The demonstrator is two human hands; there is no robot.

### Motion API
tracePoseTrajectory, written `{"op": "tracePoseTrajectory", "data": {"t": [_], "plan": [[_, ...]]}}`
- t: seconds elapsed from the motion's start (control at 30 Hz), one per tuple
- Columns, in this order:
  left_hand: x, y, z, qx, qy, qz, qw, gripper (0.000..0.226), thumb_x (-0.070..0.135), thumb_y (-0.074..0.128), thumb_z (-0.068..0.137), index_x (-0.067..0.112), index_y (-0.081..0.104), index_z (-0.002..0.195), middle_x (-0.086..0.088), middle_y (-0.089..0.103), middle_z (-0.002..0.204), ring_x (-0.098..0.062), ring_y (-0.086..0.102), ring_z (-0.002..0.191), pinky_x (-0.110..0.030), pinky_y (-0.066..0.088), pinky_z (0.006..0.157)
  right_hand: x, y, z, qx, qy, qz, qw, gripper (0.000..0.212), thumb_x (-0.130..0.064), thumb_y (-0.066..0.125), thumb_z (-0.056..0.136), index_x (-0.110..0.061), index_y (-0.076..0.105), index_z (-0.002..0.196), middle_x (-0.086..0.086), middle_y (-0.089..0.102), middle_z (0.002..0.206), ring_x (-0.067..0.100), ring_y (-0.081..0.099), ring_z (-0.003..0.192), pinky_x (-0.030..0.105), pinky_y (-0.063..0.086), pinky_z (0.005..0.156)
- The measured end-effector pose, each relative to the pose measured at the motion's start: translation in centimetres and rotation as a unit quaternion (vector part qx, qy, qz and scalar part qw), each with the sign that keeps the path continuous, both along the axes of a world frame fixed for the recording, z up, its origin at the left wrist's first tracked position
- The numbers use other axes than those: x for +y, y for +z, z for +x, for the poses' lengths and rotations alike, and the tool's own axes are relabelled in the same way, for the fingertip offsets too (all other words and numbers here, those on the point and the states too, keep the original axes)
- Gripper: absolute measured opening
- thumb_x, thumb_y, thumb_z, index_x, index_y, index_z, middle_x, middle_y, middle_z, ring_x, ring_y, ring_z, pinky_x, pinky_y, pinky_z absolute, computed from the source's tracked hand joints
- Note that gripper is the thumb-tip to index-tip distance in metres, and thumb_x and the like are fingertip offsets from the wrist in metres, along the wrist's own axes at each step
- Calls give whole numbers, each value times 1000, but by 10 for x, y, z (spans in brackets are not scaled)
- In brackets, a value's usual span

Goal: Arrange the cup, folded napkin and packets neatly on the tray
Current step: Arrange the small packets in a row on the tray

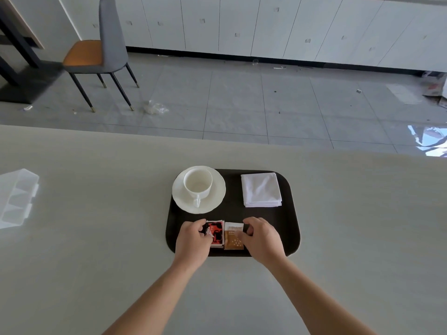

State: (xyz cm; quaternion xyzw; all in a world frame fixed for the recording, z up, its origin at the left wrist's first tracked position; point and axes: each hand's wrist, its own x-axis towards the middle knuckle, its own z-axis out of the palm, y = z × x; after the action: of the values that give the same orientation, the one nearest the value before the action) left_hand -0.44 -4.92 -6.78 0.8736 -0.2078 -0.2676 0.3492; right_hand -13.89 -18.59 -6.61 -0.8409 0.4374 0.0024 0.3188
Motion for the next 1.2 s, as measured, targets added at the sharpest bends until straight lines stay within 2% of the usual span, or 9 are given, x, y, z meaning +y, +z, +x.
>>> {"op": "tracePoseTrajectory", "data": {"t": [0.1, 0.2, 0.3, 0.5, 0.77, 0.87, 1.03, 1.2], "plan": [[-4, 0, 0, -15, -7, 19, 1000, 45, 18, 64, 88, 17, 57, 132, -1, 52, 108, -10, 59, 87, -23, 44, 78, 6, 2, 2, 21, 20, -14, 999, 48, -43, 64, 93, -37, 52, 139, -11, 56, 104, 9, 58, 87, 22, 52, 63], [-7, 1, 1, -24, -15, 47, 999, 48, 21, 66, 87, 16, 56, 134, -5, 54, 110, -17, 61, 92, -29, 49, 83, 7, 5, 9, 32, 29, -25, 999, 34, -40, 63, 94, -42, 58, 127, -9, 54, 101, 11, 58, 86, 30, 58, 67], [-10, 3, 0, -38, -26, 70, 997, 52, 23, 69, 86, 17, 54, 136, -7, 55, 114, -21, 60, 99, -31, 49, 86, 4, 7, 15, 37, 31, -12, 999, 22, -32, 67, 91, -35, 62, 112, -7, 52, 101, 13, 57, 85, 29, 56, 64], [-15, 10, -7, -73, -42, 98, 992, 52, 20, 71, 84, 20, 55, 133, -5, 56, 115, -20, 62, 98, -28, 49, 83, -1, 9, 20, 20, 26, 9, 999, 19, -20, 68, 91, -25, 66, 109, -3, 57, 105, 13, 58, 88, 18, 45, 60], [-26, 11, -27, -82, -55, 78, 992, 47, 15, 68, 86, 18, 56, 132, -5, 56, 111, -18, 61, 95, -24, 48, 81, -17, 11, 4, 14, 17, 15, 1000, 17, -15, 68, 88, -23, 69, 103, -3, 59, 101, 13, 58, 86, 17, 41, 59], [-34, 13, -36, -83, -64, 73, 992, 47, 15, 66, 88, 18, 56, 133, -4, 57, 112, -17, 61, 97, -24, 49, 82, -24, 11, -6, 11, 3, 18, 1000, 14, -15, 69, 88, -24, 69, 98, -5, 59, 97, 12, 58, 83, 19, 46, 60], [-48, 14, -50, -80, -84, 63, 991, 50, 16, 67, 87, 17, 54, 135, -4, 55, 115, -15, 61, 97, -16, 42, 78, -34, 12, -20, 8, -23, 35, 999, 12, -17, 68, 87, -29, 67, 89, -11, 66, 80, 9, 62, 72, 25, 53, 58], [-41, 15, -46, -92, -59, 63, 992, 49, 28, 71, 85, 19, 56, 131, 2, 47, 104, -9, 54, 84, -17, 42, 74, -43, 13, -26, -4, -26, 80, 996, 12, -18, 67, 91, -26, 68, 99, -9, 69, 90, 9, 66, 79, 29, 59, 64]]}}
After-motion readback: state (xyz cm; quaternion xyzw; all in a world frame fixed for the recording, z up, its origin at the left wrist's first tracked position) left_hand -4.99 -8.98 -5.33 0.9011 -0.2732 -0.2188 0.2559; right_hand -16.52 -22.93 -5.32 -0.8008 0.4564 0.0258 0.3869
